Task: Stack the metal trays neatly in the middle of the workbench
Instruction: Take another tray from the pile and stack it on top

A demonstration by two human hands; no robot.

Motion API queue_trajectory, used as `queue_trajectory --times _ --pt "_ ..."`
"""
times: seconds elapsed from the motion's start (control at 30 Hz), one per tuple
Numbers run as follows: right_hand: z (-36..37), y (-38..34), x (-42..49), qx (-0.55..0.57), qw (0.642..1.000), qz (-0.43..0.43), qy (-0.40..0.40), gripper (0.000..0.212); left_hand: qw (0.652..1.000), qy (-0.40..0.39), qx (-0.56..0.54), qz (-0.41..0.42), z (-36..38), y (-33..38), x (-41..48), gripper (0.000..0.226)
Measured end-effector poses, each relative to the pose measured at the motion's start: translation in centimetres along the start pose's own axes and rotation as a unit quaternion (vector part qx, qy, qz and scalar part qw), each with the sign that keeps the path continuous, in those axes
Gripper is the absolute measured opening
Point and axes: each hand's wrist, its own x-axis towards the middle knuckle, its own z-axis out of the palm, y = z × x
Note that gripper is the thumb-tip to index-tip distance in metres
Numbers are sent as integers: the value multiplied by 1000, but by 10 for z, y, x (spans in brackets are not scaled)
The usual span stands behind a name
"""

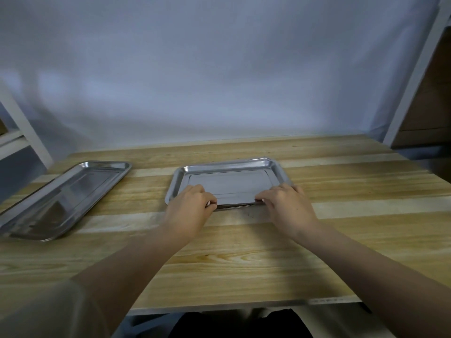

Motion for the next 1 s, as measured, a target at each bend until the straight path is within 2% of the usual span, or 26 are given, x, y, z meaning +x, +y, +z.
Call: queue_trajectory --times 0.2,0.37,0.47,0.67,0.77,1.0 --pt "10 0 4 4 999 10 -46 54 998 -29 -35 -36 2 1 3 28" --pt "10 7 10 -17 990 29 -134 42 997 -73 -18 -23 8 2 2 28" --pt "10 7 11 -10 986 44 -163 45 997 -72 2 -9 13 -1 0 33" --pt "15 -11 5 9 994 -24 -108 45 997 -52 40 -32 13 -19 3 37" --pt "14 -16 9 4 995 -32 -97 41 998 -48 44 -24 15 -21 1 40" --pt "14 -21 16 -59 994 -60 -73 26 998 -41 49 12 12 -30 -3 41"
